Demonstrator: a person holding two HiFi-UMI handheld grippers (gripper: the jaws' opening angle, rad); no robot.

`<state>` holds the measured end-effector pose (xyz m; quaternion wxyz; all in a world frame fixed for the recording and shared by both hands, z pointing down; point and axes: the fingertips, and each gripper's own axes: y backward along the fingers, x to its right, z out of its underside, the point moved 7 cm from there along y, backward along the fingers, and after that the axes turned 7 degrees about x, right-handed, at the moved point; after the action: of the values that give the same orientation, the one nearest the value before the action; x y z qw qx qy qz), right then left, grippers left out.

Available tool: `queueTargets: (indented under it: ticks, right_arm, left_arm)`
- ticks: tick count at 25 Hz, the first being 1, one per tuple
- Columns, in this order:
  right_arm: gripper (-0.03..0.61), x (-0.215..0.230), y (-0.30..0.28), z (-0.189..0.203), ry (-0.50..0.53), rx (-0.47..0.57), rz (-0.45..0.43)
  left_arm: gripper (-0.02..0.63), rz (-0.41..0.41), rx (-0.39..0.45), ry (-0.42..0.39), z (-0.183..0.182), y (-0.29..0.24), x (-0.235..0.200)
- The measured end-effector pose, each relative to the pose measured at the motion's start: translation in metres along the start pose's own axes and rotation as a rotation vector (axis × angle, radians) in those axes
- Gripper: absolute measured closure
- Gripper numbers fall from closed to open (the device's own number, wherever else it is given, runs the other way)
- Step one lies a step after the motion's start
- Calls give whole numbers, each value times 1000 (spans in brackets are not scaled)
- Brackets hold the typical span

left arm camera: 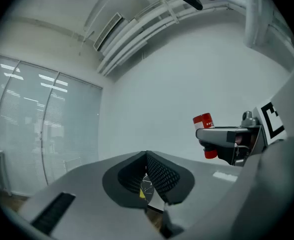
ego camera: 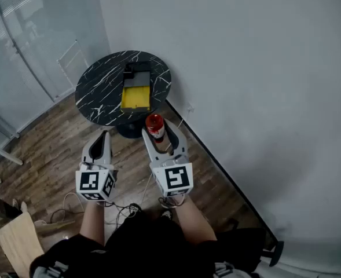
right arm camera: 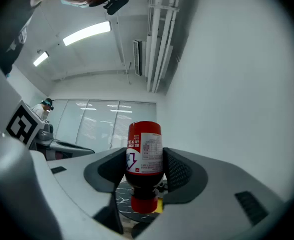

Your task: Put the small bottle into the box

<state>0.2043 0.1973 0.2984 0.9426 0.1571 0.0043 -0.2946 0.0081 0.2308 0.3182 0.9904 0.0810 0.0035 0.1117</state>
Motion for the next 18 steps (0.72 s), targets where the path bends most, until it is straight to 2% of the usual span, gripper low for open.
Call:
queueTargets:
  ticks: [12, 18]
  right_arm:
    - [367, -62, -56, 13, -3, 18, 34]
    - [367, -84, -82, 20, 40, 3, 69]
  left_arm:
    - [614, 38, 2, -3, 4, 5, -84]
    - [614, 55, -12, 10, 13, 12, -131]
